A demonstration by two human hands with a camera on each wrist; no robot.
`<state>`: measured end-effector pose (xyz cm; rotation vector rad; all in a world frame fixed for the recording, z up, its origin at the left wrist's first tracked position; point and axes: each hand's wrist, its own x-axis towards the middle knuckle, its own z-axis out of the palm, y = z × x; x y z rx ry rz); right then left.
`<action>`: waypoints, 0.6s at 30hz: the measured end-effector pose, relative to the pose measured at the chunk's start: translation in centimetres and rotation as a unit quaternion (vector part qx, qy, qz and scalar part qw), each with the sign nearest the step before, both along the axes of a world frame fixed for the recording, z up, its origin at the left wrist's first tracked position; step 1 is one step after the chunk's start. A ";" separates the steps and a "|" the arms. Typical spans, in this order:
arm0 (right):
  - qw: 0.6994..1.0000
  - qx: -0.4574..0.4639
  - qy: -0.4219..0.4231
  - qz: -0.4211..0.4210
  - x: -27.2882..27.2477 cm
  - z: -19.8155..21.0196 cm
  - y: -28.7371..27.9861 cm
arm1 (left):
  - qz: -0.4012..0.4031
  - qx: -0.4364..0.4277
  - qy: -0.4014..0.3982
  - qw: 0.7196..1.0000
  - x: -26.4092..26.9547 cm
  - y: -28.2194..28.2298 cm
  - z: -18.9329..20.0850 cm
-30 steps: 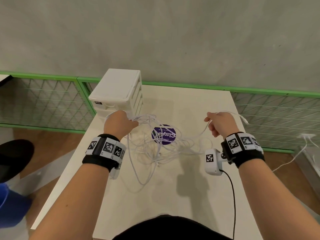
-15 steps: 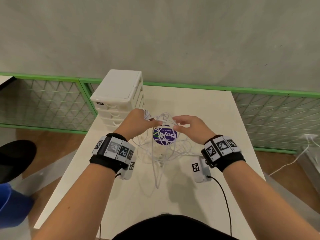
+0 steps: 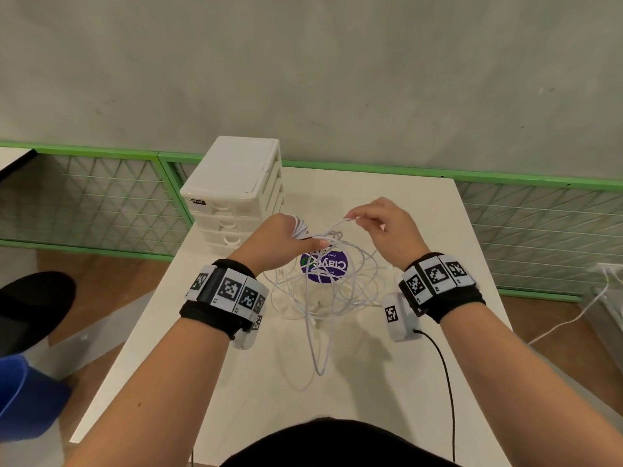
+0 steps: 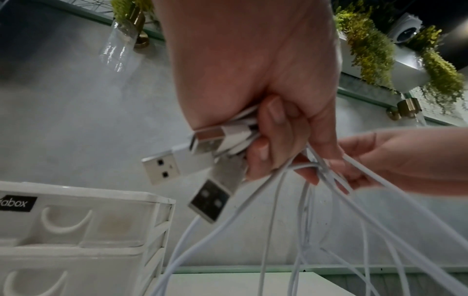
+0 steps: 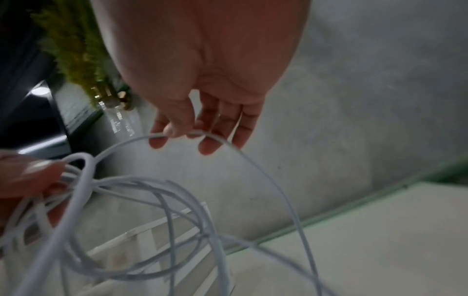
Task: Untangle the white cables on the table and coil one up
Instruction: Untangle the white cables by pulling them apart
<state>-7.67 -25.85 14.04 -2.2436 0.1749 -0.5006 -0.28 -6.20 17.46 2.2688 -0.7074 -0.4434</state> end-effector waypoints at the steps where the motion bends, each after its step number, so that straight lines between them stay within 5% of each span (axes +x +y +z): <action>1: 0.999 -0.036 -0.029 0.004 0.1 0.5 0.0 | -0.003 -0.007 -0.002 1.000 0.0 -0.1 -0.1; 4: 0.987 -0.130 -0.081 0.046 0.6 1.7 0.3 | -0.016 -0.014 -0.020 1.000 -0.2 -0.5 -0.5; 9: 0.973 -0.220 -0.022 0.061 1.1 3.2 -0.1 | -0.010 -0.037 -0.061 0.997 -0.2 -0.6 -0.8; 13: 0.973 -0.224 -0.032 0.046 0.8 3.2 -1.2 | 0.001 -0.005 -0.092 0.996 0.8 0.0 -0.4; 18: 0.958 -0.258 -0.002 0.127 1.3 2.8 1.3 | -0.055 -0.013 -0.151 0.987 0.3 -1.4 -0.7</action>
